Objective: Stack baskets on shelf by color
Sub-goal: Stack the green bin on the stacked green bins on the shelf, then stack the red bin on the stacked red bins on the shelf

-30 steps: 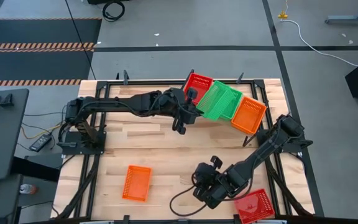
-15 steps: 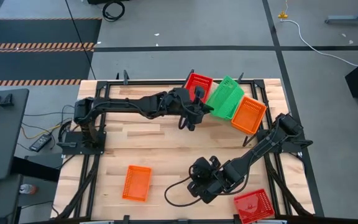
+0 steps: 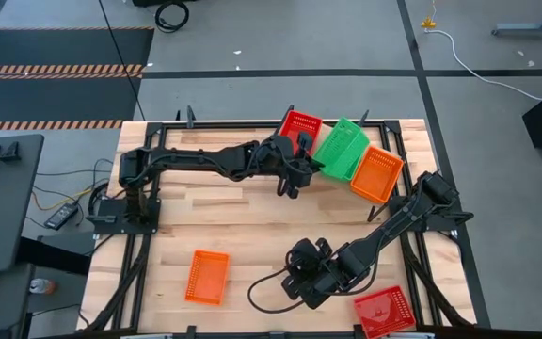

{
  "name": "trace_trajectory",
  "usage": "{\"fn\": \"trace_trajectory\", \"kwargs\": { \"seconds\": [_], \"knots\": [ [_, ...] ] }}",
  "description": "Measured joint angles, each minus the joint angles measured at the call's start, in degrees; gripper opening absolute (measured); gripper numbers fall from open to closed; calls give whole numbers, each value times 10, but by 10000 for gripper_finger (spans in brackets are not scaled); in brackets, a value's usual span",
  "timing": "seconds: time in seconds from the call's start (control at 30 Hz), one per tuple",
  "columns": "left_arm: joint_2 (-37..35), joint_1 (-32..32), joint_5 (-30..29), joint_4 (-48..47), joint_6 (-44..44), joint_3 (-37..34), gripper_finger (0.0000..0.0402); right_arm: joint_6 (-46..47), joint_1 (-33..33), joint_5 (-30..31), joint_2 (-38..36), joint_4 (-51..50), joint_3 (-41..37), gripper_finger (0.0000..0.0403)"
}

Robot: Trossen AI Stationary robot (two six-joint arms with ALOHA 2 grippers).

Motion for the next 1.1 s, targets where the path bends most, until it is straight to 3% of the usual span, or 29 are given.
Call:
{"fn": "trace_trajectory", "kwargs": {
  "seconds": [0.43, 0.73, 0.9, 1.1],
  "knots": [
    [0, 0, -41, 2, -15, 0, 100, -10, 9, 0, 0, 0, 0, 132],
    [-15, 0, -43, -3, -28, 0, 112, -16, 9, -16, 0, 0, 0, 132],
    [-53, -8, -19, -40, -33, 1, 106, 64, 9, -73, 0, -5, 0, 132],
    [-93, -31, 35, -78, -110, 1, 103, 137, 18, -211, 0, -19, 0, 132]
  ]
}}
